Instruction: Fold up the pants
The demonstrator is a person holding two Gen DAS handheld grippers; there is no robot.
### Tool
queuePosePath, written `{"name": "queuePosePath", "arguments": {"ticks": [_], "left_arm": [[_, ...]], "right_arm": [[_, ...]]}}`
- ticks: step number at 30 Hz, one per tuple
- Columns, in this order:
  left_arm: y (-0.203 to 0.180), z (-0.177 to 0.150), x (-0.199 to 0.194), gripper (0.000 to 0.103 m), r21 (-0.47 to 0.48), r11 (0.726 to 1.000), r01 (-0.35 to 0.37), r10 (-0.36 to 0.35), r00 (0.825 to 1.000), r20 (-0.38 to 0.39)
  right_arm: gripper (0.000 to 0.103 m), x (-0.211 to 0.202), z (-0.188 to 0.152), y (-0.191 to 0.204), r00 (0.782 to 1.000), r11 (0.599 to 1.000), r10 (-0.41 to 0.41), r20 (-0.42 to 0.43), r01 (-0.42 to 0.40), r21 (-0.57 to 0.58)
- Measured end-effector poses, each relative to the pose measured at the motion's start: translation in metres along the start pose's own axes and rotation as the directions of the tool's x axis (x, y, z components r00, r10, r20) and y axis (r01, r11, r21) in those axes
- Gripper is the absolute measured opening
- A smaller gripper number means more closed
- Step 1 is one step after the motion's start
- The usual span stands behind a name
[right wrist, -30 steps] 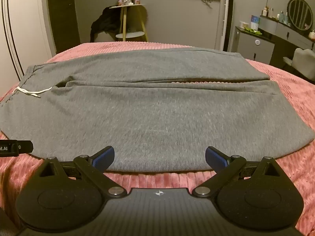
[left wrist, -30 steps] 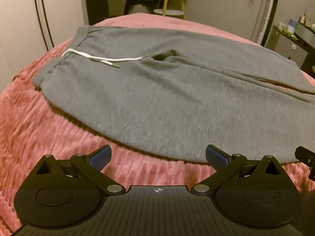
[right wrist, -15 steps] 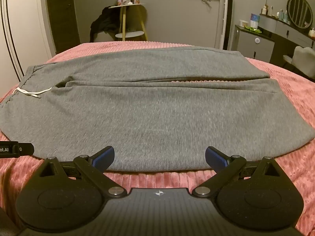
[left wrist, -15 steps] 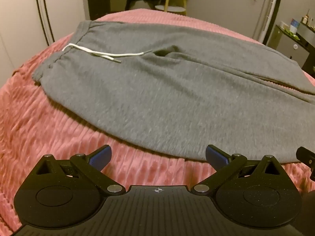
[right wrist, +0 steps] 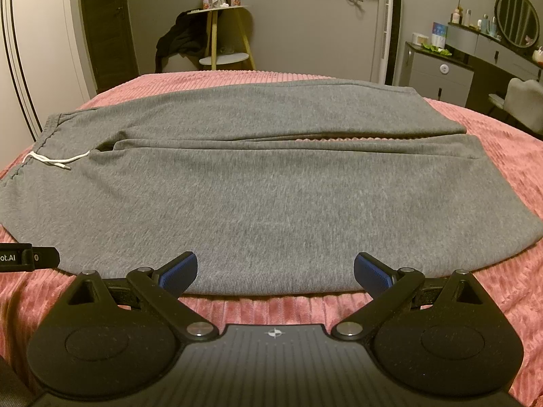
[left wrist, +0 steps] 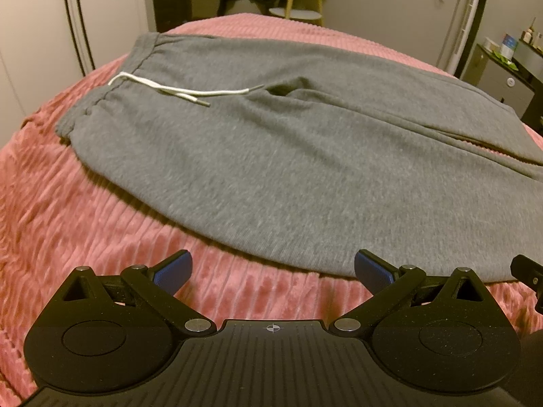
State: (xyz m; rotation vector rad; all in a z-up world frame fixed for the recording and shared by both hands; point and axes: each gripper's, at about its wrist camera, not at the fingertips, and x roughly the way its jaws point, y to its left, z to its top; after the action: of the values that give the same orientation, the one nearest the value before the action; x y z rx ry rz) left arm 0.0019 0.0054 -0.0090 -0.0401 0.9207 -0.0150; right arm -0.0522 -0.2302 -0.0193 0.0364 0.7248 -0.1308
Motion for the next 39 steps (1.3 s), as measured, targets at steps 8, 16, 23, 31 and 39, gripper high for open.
{"name": "queuePosePath", "arguments": {"ticks": [8,16,23,31,39], "left_arm": [[0.0006,0.001,0.0001,0.103,-0.004,1.0,-0.001,0.001,1.0,-0.006],[0.0012,0.0006,0.0008,0.103,-0.007,1.0,0.0,0.0,1.0,-0.009],[0.0021,0.0,0.0016,0.103,-0.012,1.0,0.0,0.0,1.0,-0.014],[0.0022,0.0015,0.0022,0.103,-0.018,1.0,-0.003,0.003,1.0,-0.023],[0.0024,0.0016,0.0023,0.103,-0.019,1.0,-0.002,0.001,1.0,-0.024]], "right_arm": [[0.099,-0.0003,0.0,-0.0001,1.0,1.0,0.002,-0.001,-0.002,0.002],[0.099,-0.0005,-0.0001,-0.0007,1.0,1.0,0.003,-0.001,-0.003,0.004],[0.099,-0.0002,0.0,-0.0003,1.0,1.0,0.004,-0.002,-0.004,0.005],[0.099,0.0003,-0.0001,-0.0004,1.0,1.0,0.007,-0.003,-0.007,0.008],[0.099,0.0004,-0.0001,-0.0005,1.0,1.0,0.007,-0.003,-0.007,0.008]]}}
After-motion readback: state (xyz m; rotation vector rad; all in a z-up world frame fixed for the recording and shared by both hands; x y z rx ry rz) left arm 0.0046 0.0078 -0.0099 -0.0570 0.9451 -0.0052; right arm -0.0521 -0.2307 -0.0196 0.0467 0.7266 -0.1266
